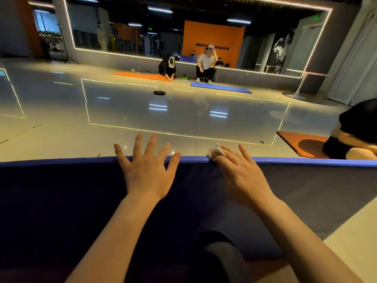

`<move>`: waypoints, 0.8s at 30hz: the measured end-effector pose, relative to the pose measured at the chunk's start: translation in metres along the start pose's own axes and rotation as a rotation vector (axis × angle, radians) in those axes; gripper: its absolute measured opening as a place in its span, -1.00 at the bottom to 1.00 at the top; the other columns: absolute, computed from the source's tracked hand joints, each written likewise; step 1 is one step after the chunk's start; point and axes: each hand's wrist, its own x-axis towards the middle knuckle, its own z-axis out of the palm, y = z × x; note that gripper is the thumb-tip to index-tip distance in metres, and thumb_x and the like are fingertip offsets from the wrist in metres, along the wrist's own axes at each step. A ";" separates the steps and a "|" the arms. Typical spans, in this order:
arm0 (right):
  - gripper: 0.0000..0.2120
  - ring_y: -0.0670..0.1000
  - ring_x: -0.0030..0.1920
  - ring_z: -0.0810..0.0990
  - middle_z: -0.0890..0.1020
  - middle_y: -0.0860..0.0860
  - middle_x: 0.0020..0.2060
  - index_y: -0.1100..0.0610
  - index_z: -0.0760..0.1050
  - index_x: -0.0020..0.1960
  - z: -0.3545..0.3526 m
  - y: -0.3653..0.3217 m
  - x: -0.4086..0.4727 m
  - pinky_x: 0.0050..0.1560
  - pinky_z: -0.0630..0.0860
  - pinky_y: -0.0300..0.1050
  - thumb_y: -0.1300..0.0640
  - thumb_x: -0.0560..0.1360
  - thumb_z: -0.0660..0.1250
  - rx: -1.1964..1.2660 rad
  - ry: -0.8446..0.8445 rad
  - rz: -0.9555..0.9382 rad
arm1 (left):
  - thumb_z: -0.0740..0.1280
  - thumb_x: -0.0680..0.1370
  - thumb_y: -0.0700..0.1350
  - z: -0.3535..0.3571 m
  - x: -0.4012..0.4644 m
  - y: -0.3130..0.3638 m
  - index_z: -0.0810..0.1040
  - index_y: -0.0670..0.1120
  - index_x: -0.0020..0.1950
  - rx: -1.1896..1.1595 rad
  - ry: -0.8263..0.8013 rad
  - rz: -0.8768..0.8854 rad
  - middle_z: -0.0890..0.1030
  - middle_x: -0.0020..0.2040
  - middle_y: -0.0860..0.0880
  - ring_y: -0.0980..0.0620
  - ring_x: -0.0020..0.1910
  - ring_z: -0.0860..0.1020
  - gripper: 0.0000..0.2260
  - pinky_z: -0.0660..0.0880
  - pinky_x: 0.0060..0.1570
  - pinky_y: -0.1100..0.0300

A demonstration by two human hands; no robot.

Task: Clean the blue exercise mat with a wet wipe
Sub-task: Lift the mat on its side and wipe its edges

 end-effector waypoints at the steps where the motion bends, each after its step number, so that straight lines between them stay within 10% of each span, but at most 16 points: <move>1: -0.68 0.07 0.33 0.47 0.61 0.06 0.21 0.15 0.57 0.21 -0.006 0.014 -0.007 0.44 0.12 0.10 0.22 0.51 0.19 -0.030 -0.012 0.003 | -0.27 0.51 0.33 -0.001 -0.001 -0.003 0.20 0.24 0.52 -0.003 -0.004 0.004 -0.02 0.61 0.08 -0.03 0.57 -0.19 -0.36 -0.36 0.36 -0.34; 13: -0.46 0.10 0.36 0.39 0.57 0.03 0.17 0.12 0.56 0.10 -0.051 0.097 -0.082 0.47 0.02 0.16 -0.23 0.55 -0.02 0.026 0.058 0.676 | -0.11 0.54 0.30 0.018 0.006 -0.007 0.57 0.05 0.30 -0.052 0.138 0.061 0.42 0.44 -0.09 -0.15 0.50 0.20 -0.37 -0.06 0.39 -0.32; 24: -0.58 0.03 0.50 0.23 0.52 -0.05 0.23 0.10 0.51 0.12 0.018 -0.037 0.003 0.50 -0.25 -0.06 -0.17 0.55 0.06 0.288 0.149 0.455 | -0.09 0.56 0.27 0.020 0.007 -0.004 0.53 0.07 0.34 -0.048 0.167 0.065 0.47 0.40 -0.05 -0.14 0.47 0.27 -0.42 0.06 0.36 -0.26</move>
